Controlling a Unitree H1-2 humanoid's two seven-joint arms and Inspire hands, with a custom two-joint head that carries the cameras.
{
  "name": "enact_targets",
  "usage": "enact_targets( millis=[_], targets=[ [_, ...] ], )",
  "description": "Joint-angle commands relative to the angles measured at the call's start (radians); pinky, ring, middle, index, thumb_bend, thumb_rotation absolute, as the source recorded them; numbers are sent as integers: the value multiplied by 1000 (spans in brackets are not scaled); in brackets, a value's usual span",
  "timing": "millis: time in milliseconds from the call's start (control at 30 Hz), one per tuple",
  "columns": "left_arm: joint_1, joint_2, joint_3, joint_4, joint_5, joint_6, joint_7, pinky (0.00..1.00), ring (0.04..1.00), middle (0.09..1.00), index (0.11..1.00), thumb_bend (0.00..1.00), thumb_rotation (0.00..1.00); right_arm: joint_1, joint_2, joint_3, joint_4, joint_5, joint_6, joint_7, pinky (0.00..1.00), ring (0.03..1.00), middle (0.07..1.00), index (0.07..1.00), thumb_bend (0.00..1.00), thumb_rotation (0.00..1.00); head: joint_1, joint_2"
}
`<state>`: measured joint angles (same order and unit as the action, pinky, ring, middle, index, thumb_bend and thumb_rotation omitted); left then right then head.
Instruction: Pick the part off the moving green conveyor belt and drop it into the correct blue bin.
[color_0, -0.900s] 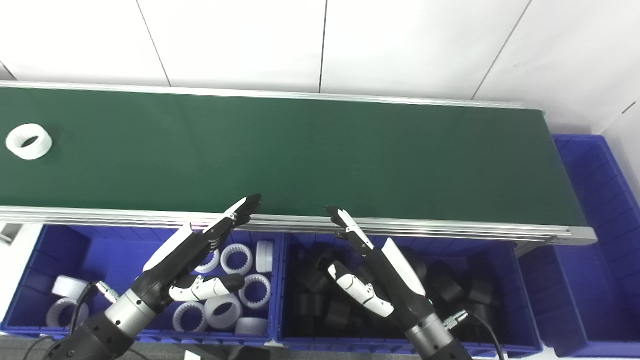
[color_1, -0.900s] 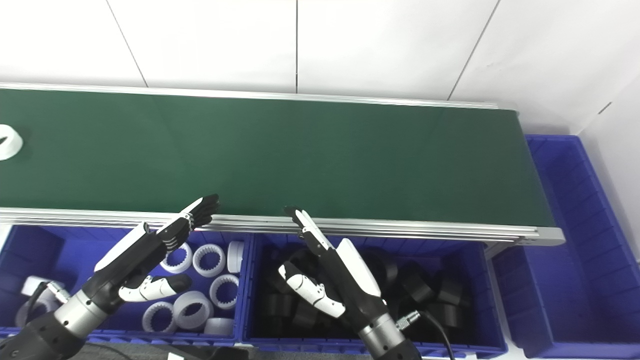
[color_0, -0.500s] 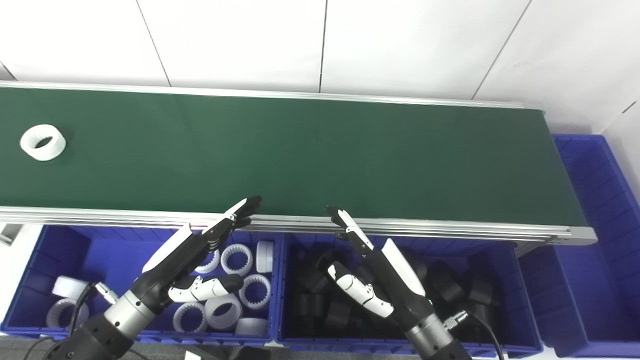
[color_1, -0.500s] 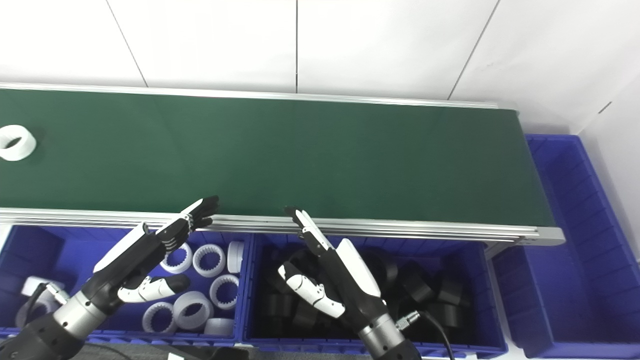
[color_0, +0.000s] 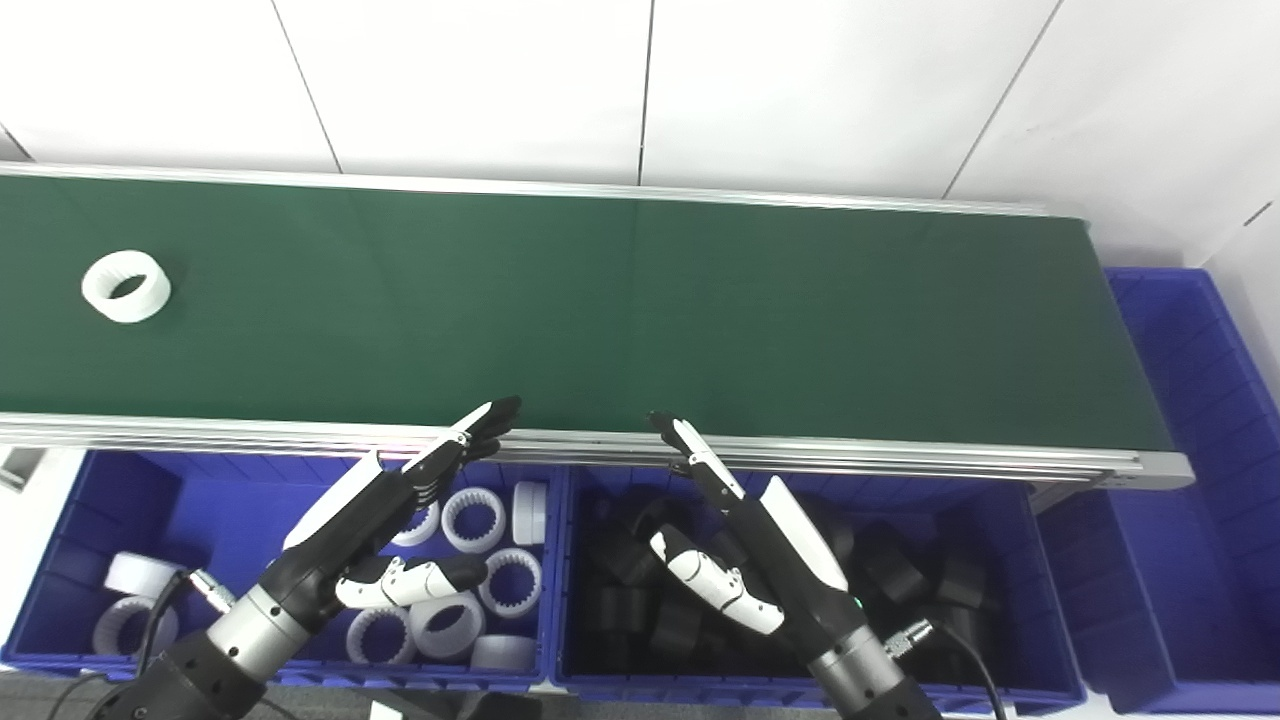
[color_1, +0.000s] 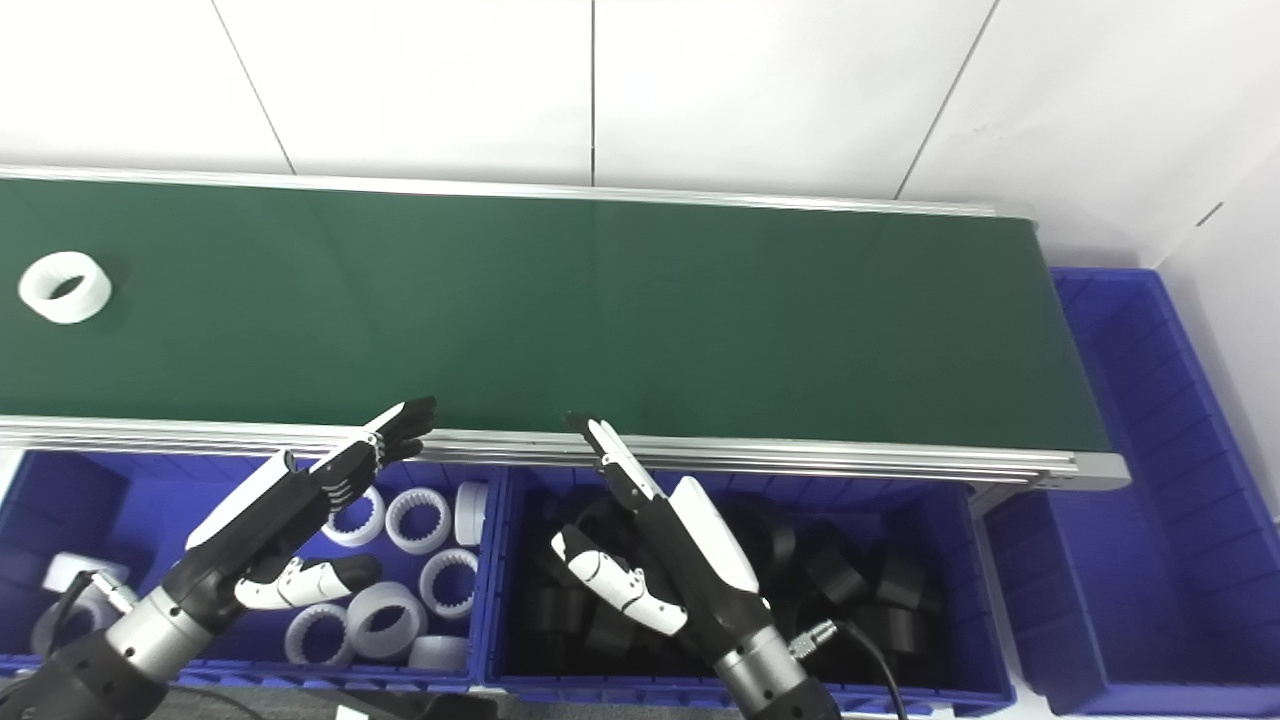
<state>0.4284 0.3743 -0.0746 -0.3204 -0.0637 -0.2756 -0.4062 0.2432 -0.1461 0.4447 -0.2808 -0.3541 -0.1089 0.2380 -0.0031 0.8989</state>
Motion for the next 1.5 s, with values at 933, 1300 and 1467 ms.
enact_targets(
  millis=[933, 1300, 1467],
  targets=[
    [-31, -39, -46, 177, 107, -194, 40, 908, 958, 978, 958, 435, 643, 3, -19, 1, 172, 21, -222, -59, 870, 951, 992, 973, 393, 896, 111, -321],
    [-79, -37, -62, 186, 143, -192, 70, 837, 907, 927, 899, 492, 524, -22, -8, 2, 238, -5, -279, -76, 819, 926, 975, 951, 385, 815, 124, -340],
    [-103, -22, -43, 145, 171, -189, 77, 827, 903, 926, 899, 490, 543, -26, -7, 2, 241, -6, -281, -76, 823, 924, 973, 951, 384, 814, 132, -333]
  ],
)
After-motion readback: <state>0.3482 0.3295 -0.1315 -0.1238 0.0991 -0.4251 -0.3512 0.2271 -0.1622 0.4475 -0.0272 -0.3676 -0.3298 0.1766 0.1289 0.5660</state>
